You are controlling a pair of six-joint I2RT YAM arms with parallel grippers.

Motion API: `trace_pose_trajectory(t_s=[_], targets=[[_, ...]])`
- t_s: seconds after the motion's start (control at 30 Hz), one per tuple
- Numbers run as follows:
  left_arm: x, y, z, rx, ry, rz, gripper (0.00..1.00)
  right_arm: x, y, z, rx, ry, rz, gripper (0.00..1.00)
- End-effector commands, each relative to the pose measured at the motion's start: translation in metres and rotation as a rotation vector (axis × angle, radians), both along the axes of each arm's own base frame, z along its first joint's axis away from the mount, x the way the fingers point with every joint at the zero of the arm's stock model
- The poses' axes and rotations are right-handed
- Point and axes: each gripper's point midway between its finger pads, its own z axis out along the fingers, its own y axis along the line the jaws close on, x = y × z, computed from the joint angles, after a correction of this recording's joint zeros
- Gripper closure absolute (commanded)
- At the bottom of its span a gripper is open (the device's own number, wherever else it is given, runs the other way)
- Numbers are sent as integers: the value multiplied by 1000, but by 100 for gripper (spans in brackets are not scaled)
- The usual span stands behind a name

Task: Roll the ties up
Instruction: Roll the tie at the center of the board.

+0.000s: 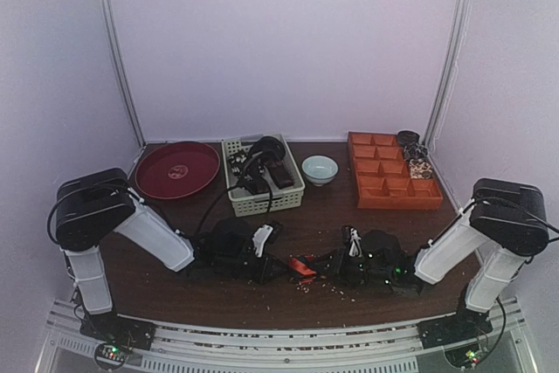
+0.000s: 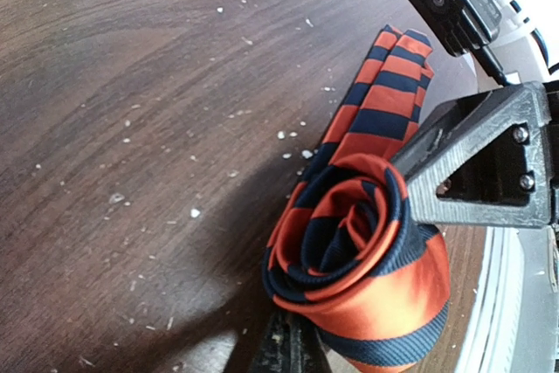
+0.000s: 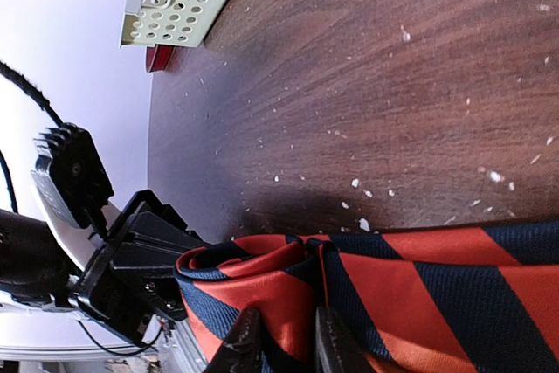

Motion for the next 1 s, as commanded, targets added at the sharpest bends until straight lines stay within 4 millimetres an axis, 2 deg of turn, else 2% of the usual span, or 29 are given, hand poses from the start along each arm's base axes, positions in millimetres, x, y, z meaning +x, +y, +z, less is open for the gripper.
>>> trace_pose_trajectory(t_s=[0.0, 0.2, 0.5, 0.7, 0.97], targets=[[-1, -22, 39, -135, -34, -46, 100, -1, -31, -32, -237, -12, -29, 77], [-3, -26, 48, -173, -25, -65, 100, 3, -36, -29, -306, -50, -19, 77], [-1, -37, 56, -184, -24, -82, 100, 5, -36, -26, -319, -88, -7, 77], [4, -44, 53, -168, -22, -85, 100, 8, -40, -23, -356, -120, -9, 77], [7, -45, 48, -139, -24, -76, 100, 15, -56, -23, -474, -172, -30, 77]])
